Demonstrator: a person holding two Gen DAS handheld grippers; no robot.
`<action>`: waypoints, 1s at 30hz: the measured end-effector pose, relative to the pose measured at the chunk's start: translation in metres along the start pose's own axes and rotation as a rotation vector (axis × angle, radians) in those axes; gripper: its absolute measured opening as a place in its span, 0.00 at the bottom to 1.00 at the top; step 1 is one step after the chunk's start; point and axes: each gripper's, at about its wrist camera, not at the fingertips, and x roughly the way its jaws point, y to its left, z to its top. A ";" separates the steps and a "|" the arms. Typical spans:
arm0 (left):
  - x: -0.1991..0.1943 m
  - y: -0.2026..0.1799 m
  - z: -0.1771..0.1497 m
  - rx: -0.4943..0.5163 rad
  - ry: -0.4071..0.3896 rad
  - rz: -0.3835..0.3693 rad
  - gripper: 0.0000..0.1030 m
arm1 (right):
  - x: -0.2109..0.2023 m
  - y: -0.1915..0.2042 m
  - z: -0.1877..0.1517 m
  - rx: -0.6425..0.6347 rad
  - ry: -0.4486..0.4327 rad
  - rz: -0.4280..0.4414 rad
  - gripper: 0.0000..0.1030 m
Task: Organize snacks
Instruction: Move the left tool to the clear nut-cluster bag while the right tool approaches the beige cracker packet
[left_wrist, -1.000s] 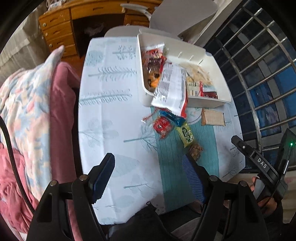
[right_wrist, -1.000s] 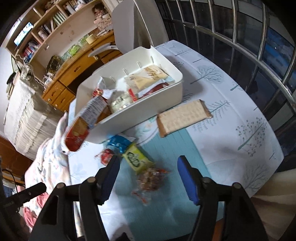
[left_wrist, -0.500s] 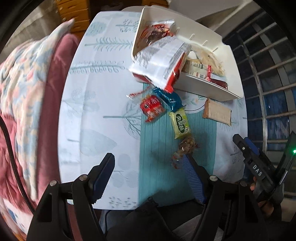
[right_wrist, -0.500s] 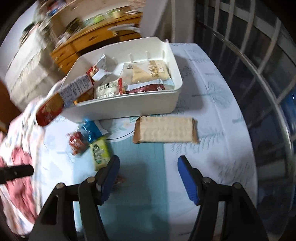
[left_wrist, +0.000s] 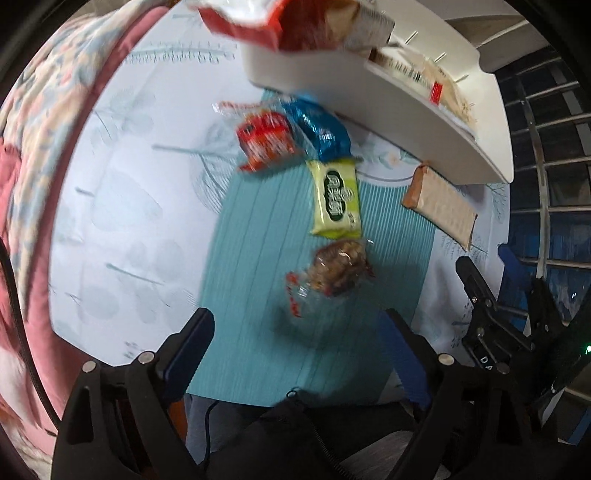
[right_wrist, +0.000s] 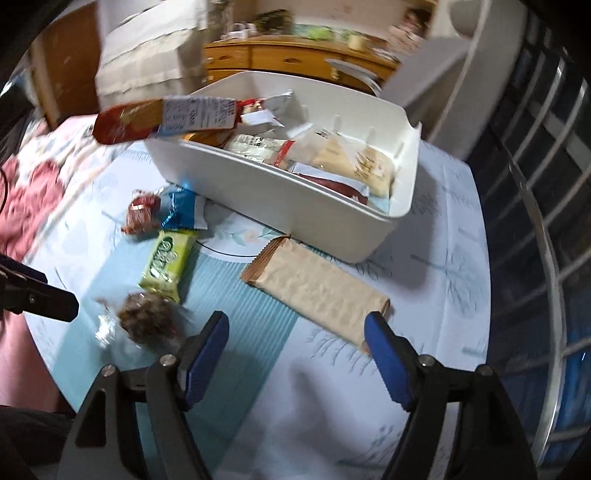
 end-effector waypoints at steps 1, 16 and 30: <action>0.007 -0.004 -0.002 -0.011 0.003 0.000 0.89 | 0.001 -0.001 0.000 -0.015 -0.012 0.002 0.75; 0.064 -0.016 0.004 -0.172 0.039 0.017 0.89 | 0.055 -0.021 0.000 -0.135 -0.078 0.034 0.76; 0.096 -0.027 0.018 -0.293 0.131 0.026 0.89 | 0.079 -0.021 0.000 -0.151 -0.092 0.067 0.86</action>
